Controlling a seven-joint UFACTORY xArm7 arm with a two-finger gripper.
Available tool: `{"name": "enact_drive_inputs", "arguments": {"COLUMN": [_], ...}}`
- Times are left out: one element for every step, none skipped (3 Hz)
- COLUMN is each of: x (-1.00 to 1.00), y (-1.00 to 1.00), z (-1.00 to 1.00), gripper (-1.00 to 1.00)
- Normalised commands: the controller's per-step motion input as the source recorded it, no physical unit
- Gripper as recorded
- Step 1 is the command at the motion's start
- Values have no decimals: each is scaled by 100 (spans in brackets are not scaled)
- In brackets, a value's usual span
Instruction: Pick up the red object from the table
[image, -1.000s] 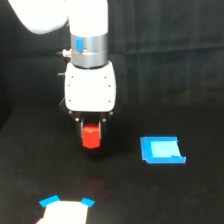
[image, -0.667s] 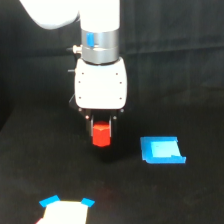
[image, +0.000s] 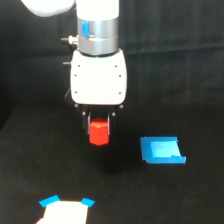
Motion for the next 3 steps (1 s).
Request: {"name": "enact_drive_inputs", "arguments": {"x": [30, 46, 12], "y": [-38, -23, 3], "z": [91, 100, 1], "gripper": [-100, -67, -78]}}
